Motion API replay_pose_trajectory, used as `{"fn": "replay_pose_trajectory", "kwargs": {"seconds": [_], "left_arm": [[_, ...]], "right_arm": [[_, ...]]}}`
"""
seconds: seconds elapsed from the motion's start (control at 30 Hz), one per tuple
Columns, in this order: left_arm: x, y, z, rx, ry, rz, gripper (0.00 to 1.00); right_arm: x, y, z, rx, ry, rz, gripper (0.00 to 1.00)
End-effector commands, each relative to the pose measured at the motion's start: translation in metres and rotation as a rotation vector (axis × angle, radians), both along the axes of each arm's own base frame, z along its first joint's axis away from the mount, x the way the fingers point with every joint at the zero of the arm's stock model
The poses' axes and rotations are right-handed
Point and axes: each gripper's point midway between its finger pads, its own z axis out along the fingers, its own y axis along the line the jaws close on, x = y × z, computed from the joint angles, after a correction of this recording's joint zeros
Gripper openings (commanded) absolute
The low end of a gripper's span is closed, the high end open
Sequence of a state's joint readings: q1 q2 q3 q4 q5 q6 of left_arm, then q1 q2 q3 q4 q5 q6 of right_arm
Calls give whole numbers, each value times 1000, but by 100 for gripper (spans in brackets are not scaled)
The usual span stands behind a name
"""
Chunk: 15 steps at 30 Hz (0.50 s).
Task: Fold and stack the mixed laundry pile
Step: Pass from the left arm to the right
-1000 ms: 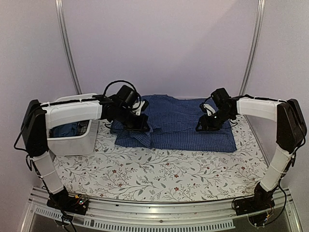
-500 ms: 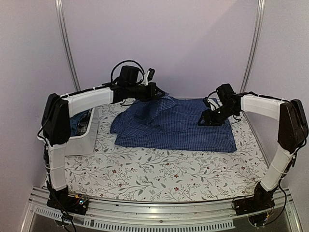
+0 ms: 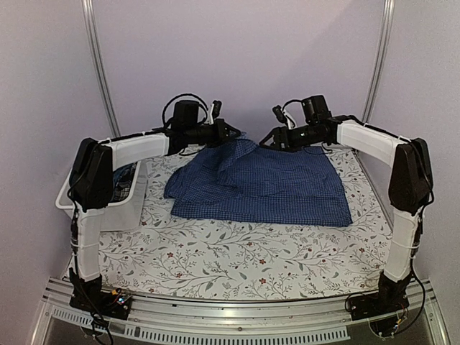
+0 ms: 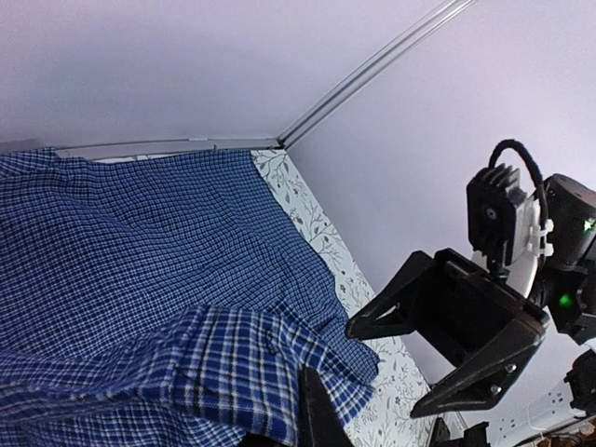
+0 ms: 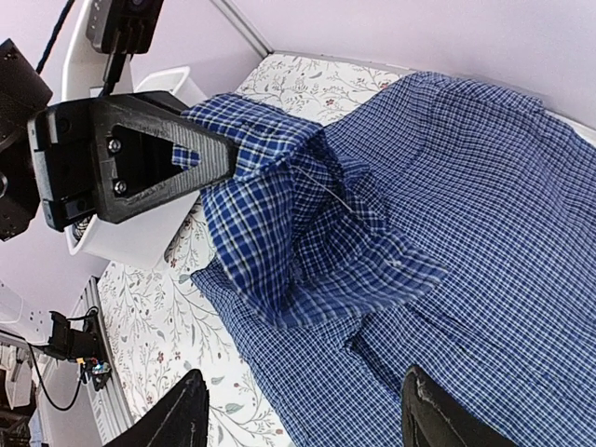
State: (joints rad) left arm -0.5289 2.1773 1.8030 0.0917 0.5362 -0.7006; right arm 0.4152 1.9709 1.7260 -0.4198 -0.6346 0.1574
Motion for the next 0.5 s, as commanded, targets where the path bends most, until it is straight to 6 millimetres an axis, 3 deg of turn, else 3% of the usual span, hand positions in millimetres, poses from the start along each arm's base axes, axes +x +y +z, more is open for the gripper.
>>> {"fn": "replay_pose_trajectory", "kwargs": {"seconds": [0.0, 0.27, 0.47], "left_arm": [[2, -4, 27, -50, -50, -20, 5], [7, -8, 22, -37, -44, -28, 6], [9, -13, 24, -39, -49, -50, 6]], "right_arm": [[0, 35, 3, 39, -4, 60, 69], [16, 51, 10, -44, -92, 28, 65], [45, 44, -10, -196, -133, -85, 38]]}}
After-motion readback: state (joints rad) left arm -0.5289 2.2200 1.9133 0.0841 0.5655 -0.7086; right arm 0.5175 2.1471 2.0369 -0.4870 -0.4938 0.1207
